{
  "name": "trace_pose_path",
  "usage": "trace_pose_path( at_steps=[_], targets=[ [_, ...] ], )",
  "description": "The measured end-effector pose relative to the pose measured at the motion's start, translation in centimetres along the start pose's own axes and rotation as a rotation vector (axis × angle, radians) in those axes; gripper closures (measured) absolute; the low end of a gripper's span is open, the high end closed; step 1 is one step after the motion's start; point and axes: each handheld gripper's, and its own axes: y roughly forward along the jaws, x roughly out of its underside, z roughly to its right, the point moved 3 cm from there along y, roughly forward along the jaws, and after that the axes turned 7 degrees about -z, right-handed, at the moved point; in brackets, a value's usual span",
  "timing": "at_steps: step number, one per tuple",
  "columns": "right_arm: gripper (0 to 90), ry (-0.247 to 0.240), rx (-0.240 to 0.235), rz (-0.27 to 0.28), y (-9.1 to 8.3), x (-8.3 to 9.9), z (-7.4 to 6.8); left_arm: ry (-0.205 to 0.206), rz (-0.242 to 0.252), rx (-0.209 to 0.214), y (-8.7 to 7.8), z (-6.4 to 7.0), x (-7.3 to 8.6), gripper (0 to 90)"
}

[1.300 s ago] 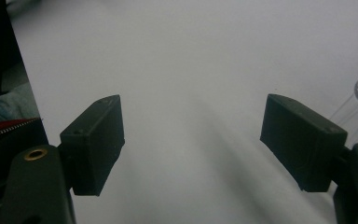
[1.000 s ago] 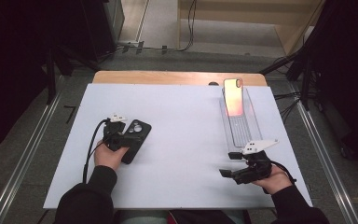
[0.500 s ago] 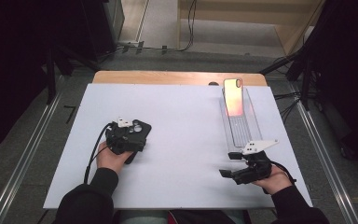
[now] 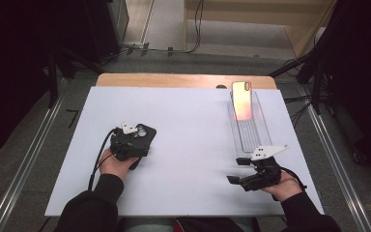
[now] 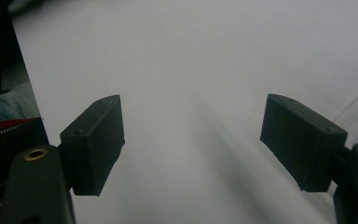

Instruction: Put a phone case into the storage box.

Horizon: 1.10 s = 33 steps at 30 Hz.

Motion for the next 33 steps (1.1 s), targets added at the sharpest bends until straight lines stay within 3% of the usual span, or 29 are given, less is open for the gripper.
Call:
trace_pose_path(
  at_steps=[8,13,16,24,33],
  targets=[
    [19.6,-0.003,-0.001,-0.003,0.1,0.0,0.0,-0.003,-0.013,0.001,-0.1,0.0,-0.2,13.7],
    [19.6,-0.004,0.0,0.003,0.0,-0.1,0.0,-0.028,-0.014,0.034,-0.4,-0.1,-0.4,13.9],
    [19.7,-0.003,0.003,0.007,0.0,-0.1,0.0,-0.015,-0.005,0.035,-0.8,0.2,-0.8,13.9],
    [19.6,-0.004,0.0,0.02,-0.1,-0.2,-0.1,-0.041,0.026,0.107,-2.2,0.5,-1.7,14.1],
    [19.5,-0.007,-0.002,0.041,-0.2,-0.3,-0.1,-0.026,0.065,0.178,-4.0,1.4,-2.4,14.1]
  ],
)
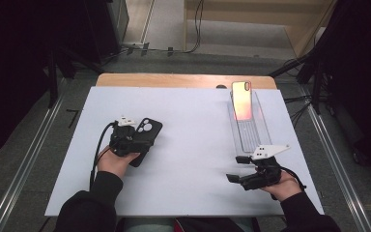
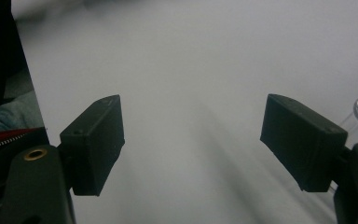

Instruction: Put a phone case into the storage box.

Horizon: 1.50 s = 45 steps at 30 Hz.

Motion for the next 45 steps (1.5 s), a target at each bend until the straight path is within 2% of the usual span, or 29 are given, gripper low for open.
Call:
trace_pose_path(
  at_steps=[15,23,27,32,38,45],
  targets=[
    [19.4,0.017,-0.001,0.016,0.0,-0.3,0.0,0.037,0.043,0.081,-2.0,2.6,-0.6,14.1],
    [19.4,0.02,0.009,0.012,0.0,-0.5,-0.1,0.065,0.064,0.119,-2.2,4.4,-0.8,14.1],
    [19.3,0.017,0.021,0.012,-0.1,-0.7,-0.2,0.061,0.08,0.119,-2.1,4.8,-0.8,14.1],
    [18.6,0.038,0.024,0.025,-0.2,-1.1,-0.4,0.061,0.105,0.119,-2.0,5.4,-0.8,14.1],
    [18.6,0.069,0.034,0.038,-0.3,-1.6,-0.6,0.052,0.172,0.103,-2.1,6.1,-0.6,14.0],
    [18.6,0.08,0.042,0.046,-0.4,-2.4,-1.3,0.067,0.216,0.077,-2.0,7.1,-0.3,14.0]
  ],
)
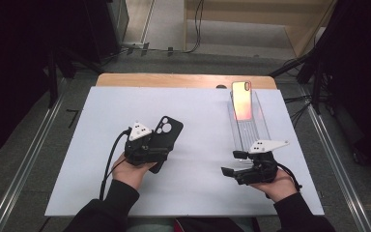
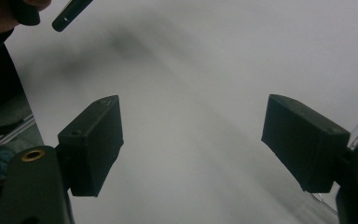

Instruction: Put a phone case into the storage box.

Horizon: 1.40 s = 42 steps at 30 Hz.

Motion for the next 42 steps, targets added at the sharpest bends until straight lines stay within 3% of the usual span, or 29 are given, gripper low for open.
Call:
trace_pose_path(
  at_steps=[4,7,10,20,27,37,42],
  targets=[
    [18.6,0.002,0.016,0.008,0.1,-0.3,-0.2,-0.006,0.038,0.002,0.1,0.4,0.2,14.0],
    [18.6,0.035,0.017,0.019,0.1,-0.6,-0.3,-0.027,0.051,0.006,0.5,0.7,0.5,14.0],
    [18.6,0.073,0.013,0.034,0.0,-1.0,-0.4,-0.019,0.065,-0.006,0.6,1.1,0.6,14.0],
    [18.6,0.114,0.024,0.072,0.0,-2.3,-1.0,-0.042,0.129,-0.016,0.7,1.9,1.2,14.0],
    [18.7,0.163,-0.001,0.088,0.3,-3.8,-1.6,-0.025,0.167,-0.022,0.7,2.6,1.3,14.0],
    [18.9,0.203,-0.023,0.106,1.0,-5.4,-2.2,0.01,0.178,-0.022,1.0,3.8,1.7,14.0],
    [18.9,0.227,-0.034,0.115,1.5,-6.2,-2.3,0.002,0.191,-0.013,1.1,4.1,1.8,14.0]
  ],
)
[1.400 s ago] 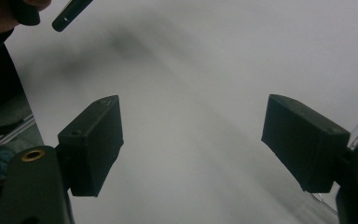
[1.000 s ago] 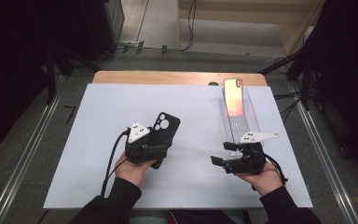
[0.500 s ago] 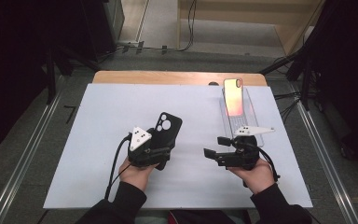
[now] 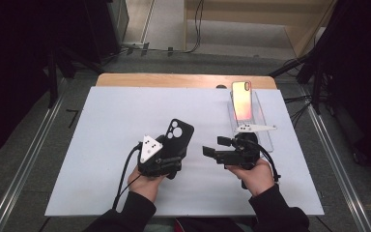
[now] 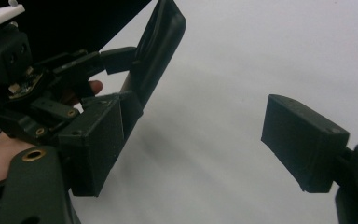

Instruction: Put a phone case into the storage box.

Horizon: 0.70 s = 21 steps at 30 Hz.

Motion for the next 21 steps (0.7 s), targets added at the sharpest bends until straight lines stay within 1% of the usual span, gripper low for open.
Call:
trace_pose_path(
  at_steps=[3,8,12,16,21],
  targets=[
    [18.9,0.002,-0.002,0.004,0.3,-0.4,-0.1,-0.013,0.0,0.006,0.1,0.1,0.2,14.0],
    [19.1,0.011,-0.015,0.008,0.9,-1.0,-0.3,-0.006,0.0,0.008,0.2,0.4,0.3,14.0],
    [19.1,0.021,-0.025,0.016,1.5,-1.5,-0.4,-0.002,0.01,0.01,0.2,0.8,0.3,14.0],
    [19.1,0.017,-0.016,0.016,2.3,-1.9,-0.5,-0.01,0.019,0.015,0.2,1.0,0.4,13.9],
    [19.6,0.024,-0.022,0.01,3.2,-2.4,-0.7,-0.003,0.026,0.01,0.2,1.2,0.5,13.9]
  ],
)
